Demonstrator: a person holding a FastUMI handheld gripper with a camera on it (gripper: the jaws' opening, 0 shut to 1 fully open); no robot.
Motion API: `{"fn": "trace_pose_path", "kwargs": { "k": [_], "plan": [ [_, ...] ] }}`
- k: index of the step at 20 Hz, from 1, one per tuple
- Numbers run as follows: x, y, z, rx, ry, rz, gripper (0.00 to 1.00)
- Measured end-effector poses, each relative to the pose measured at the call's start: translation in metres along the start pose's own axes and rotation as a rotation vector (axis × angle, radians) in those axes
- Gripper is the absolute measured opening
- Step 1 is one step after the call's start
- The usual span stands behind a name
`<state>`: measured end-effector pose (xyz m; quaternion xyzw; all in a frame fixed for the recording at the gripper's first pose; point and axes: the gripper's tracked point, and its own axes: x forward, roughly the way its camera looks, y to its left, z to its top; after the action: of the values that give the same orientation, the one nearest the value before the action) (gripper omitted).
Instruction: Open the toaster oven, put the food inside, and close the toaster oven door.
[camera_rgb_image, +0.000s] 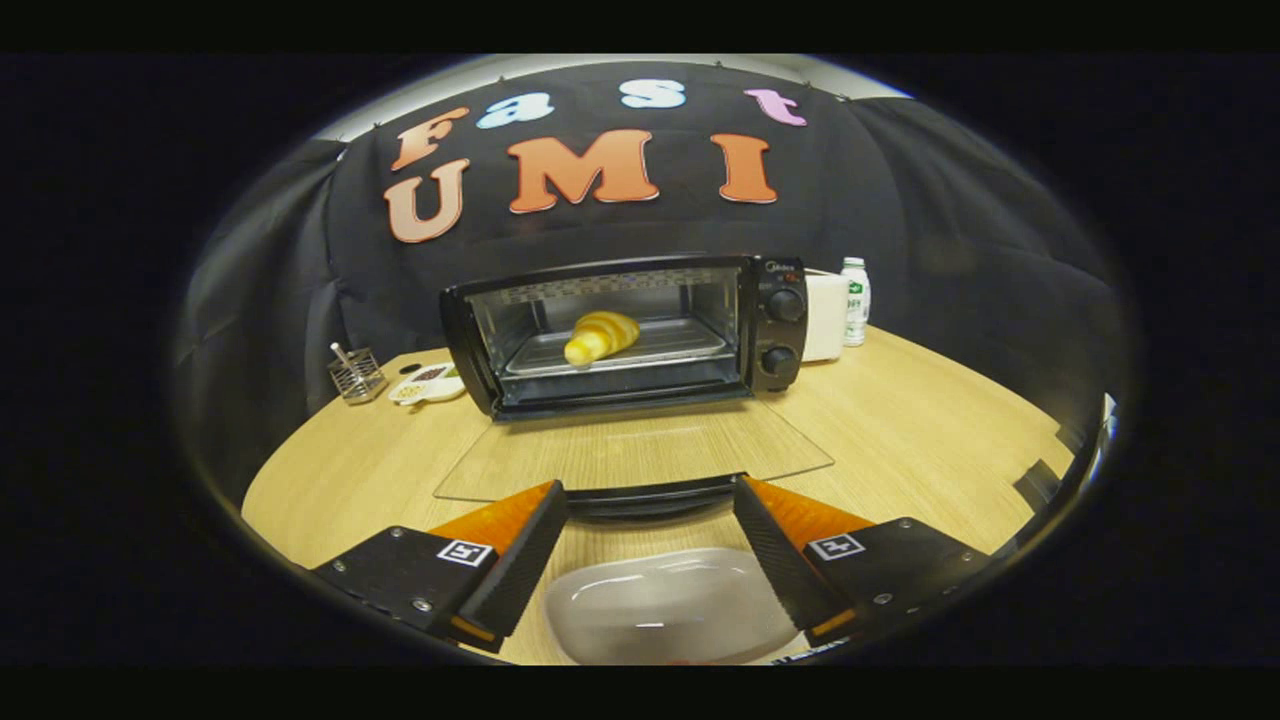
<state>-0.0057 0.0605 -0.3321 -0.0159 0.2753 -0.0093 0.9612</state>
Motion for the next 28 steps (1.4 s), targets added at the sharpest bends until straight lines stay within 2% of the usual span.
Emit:
{"fn": "trace_pose_path", "kwargs": {
  "k": [11, 16, 28],
  "plan": [
    [0.018, 0.011, -0.027, -0.098, 0.098, 0.037, 1.00],
    [0.013, 0.010, -0.016, -0.080, 0.093, 0.036, 1.00],
    [0.001, 0.017, 0.080, -0.002, -0.123, 0.053, 1.00]
  ]
}}
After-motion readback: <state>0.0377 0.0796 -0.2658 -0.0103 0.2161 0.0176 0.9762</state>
